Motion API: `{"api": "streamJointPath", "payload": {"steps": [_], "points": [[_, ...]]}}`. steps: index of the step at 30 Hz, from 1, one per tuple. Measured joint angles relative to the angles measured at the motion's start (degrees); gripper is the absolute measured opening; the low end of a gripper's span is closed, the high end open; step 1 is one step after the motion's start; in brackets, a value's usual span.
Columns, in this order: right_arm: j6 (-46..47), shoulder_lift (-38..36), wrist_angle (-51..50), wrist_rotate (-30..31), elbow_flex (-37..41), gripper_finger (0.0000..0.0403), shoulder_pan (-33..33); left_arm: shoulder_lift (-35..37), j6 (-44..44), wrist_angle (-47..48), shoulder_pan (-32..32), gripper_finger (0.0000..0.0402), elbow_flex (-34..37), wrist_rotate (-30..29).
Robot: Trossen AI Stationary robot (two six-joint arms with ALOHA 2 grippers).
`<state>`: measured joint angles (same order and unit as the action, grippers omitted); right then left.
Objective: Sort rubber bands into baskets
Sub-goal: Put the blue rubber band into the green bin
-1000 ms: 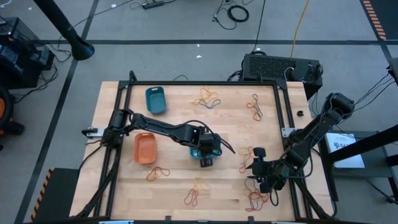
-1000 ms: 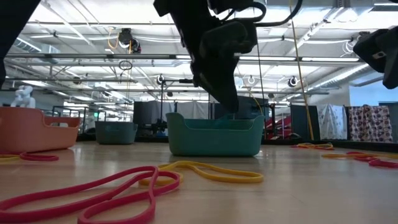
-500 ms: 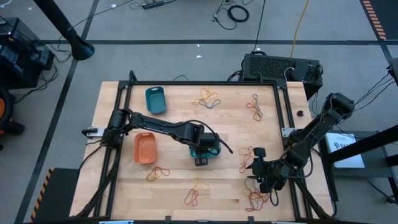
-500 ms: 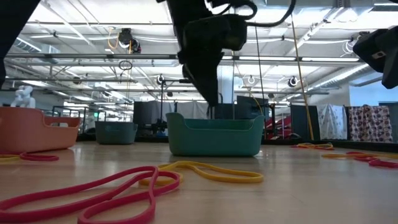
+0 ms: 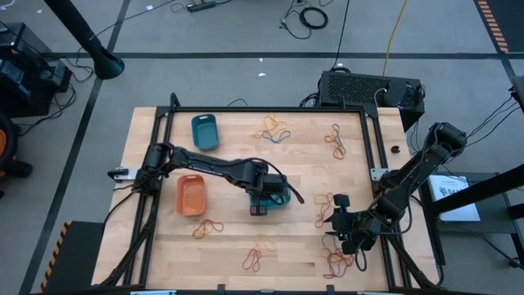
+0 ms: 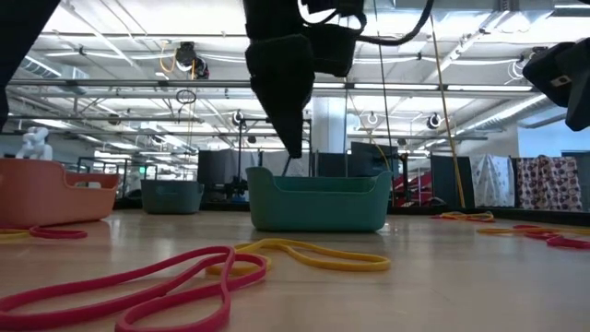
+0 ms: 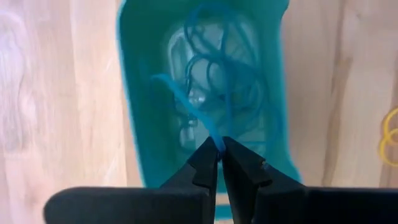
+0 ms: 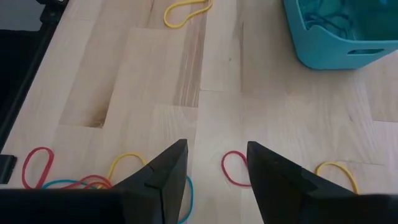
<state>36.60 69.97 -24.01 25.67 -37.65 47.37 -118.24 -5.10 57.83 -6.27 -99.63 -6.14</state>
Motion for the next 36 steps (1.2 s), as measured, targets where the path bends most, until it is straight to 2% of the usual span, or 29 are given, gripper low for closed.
{"api": "streamJointPath", "payload": {"steps": [5, 14, 20, 22, 26, 29, 32, 36], "points": [[0.0, 0.0, 0.02, 0.07, 0.0, 0.016, 0.0, 0.0, -0.14, 1.58, 0.07, 0.005, 0.02, -0.13], [-1.09, 0.0, 0.14, 0.3, 0.0, 0.016, 0.0, 0.47, -0.66, 1.68, 0.36, 0.0163, 0.02, -0.31], [-1.51, 0.0, 4.03, 1.4, 0.0, 0.016, -0.11, 0.96, -5.36, 5.64, 0.36, 0.0173, 0.02, 4.49], [-2.26, 0.0, 5.7, 1.36, 0.0, 0.016, -0.11, 1.76, -5.41, 9.66, -0.15, 0.0173, 0.07, 4.02], [-3.11, 0.0, 9.5, 1.17, -0.01, 0.016, -0.26, 4.96, -8.49, 18.19, -1.46, 0.0173, 0.07, -2.05], [-0.81, 0.0, 10.74, -4.22, -3.16, 0.016, -1.61, 9.01, -12.2, 20.87, -3.38, 0.0173, 1.04, -6.45], [4.32, 0.29, 10.81, -11.2, -7.34, 0.016, -2.26, 15.47, -15.01, 17.85, -7.31, 0.0173, 4.87, -13.22], [8.87, 2.33, 10.35, -15.5, -12.28, 0.016, -0.89, 24.04, -15.02, 4.29, -13.54, 0.0173, 13.76, -19.82]]}}
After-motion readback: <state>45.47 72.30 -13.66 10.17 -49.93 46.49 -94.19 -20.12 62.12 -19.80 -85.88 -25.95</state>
